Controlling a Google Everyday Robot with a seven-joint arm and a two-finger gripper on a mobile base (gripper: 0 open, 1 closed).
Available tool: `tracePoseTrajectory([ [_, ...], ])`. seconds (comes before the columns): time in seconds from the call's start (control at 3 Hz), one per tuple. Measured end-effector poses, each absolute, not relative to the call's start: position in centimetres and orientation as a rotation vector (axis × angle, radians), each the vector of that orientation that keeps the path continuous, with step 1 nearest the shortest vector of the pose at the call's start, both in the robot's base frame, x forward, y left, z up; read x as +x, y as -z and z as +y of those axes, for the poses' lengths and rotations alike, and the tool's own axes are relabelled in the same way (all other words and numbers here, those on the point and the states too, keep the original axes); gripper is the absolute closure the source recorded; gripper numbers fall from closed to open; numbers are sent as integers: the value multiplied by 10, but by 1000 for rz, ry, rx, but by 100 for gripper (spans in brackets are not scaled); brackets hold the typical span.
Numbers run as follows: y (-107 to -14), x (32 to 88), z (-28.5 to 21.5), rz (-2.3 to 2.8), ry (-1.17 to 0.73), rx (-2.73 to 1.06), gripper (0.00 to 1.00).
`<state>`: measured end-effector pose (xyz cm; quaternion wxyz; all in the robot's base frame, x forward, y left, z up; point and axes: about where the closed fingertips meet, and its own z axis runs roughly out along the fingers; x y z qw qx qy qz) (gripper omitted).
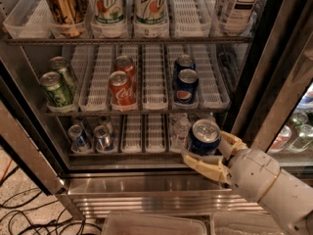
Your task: Pick pepsi can from middle shelf of fridge
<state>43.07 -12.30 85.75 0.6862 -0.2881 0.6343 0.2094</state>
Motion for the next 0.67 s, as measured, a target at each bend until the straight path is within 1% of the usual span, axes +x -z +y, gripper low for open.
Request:
tracePoseTrajectory([
  [0.33,-864,426,-107,1402,-599,-754,100],
  [0.67,-865,417,-97,1385,-641,-795,100],
])
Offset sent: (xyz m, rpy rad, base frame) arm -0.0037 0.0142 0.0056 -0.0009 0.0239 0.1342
